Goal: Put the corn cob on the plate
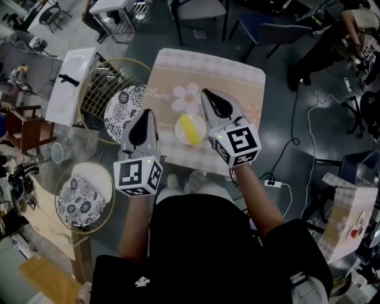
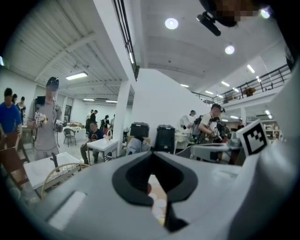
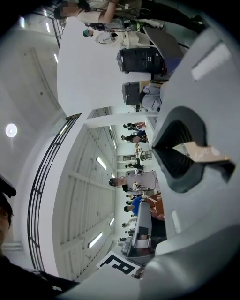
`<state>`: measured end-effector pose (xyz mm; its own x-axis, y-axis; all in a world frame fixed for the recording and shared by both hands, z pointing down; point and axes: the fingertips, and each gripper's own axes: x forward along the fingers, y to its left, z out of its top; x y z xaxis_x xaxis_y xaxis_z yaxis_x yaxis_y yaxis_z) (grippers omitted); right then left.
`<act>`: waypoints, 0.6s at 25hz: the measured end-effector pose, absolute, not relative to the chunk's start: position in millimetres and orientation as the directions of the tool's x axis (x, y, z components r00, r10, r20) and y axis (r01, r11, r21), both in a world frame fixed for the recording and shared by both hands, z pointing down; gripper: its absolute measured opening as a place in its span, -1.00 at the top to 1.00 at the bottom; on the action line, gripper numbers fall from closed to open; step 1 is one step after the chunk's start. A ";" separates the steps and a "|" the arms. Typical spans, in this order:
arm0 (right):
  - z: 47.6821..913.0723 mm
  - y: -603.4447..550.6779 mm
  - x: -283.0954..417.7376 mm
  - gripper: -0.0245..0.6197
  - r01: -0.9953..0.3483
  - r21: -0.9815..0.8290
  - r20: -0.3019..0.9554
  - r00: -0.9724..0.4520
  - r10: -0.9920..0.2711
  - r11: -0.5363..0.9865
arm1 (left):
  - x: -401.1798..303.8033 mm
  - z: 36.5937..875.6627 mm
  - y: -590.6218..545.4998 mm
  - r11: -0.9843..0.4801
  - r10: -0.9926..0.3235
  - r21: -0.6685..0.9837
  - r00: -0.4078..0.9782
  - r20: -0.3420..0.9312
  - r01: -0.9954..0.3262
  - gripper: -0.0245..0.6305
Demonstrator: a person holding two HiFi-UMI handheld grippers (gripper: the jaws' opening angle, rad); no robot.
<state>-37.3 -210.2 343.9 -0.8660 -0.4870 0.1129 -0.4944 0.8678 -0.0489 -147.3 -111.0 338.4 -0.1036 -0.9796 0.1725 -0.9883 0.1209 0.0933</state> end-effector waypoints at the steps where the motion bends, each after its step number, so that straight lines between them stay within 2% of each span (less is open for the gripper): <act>1: 343.8 -209.2 -38.9 0.92 -0.491 -0.051 0.112 -0.868 -0.483 0.870 | -148.9 338.6 -109.6 0.125 -0.979 0.093 -0.108 0.174 -0.988 0.90; 15: 331.7 -178.7 -59.7 0.92 -0.484 -0.033 0.092 -0.873 -0.479 0.875 | -167.6 336.9 -82.2 0.115 -0.982 0.077 -0.102 0.156 -0.990 0.90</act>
<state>-59.7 -178.7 331.7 -0.8727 -0.4794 0.0923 -0.4839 0.8745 -0.0333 -167.6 -82.2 336.9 -0.1023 -0.9825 0.1558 -0.9903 0.1153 0.0769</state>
